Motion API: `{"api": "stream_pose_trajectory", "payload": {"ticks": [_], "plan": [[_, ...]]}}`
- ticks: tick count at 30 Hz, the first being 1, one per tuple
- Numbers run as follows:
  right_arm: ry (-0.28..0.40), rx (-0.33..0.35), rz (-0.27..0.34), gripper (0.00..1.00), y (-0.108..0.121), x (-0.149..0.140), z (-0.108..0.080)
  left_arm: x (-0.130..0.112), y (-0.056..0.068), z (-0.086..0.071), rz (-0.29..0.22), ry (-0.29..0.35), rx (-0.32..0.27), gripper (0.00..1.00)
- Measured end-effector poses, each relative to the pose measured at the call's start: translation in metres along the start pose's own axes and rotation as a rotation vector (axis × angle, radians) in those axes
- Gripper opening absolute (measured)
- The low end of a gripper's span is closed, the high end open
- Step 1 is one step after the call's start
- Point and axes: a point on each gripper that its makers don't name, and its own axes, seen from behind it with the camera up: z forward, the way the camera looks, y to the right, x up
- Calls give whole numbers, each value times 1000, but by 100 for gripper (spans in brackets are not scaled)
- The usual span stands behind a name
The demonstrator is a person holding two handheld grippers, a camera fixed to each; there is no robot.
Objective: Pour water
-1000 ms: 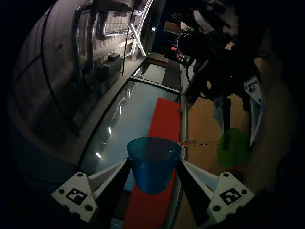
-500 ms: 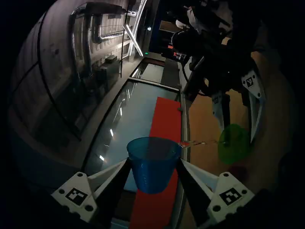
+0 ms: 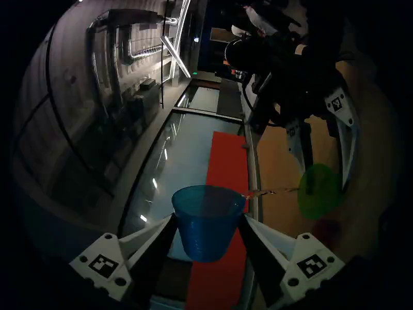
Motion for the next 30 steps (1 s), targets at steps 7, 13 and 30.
{"api": "stream_pose_trajectory", "payload": {"ticks": [7, 13, 30], "plan": [[1, -1, 1, 86, 1, 0, 0, 2, -2, 0, 29, 3, 4, 83], [2, -2, 1, 86, 1, 0, 1, 2, -4, 1, 68, 4, 9, 83], [3, -4, 1, 86, 2, 1, 4, 7, -4, -3, 184, 6, 24, 83]]}}
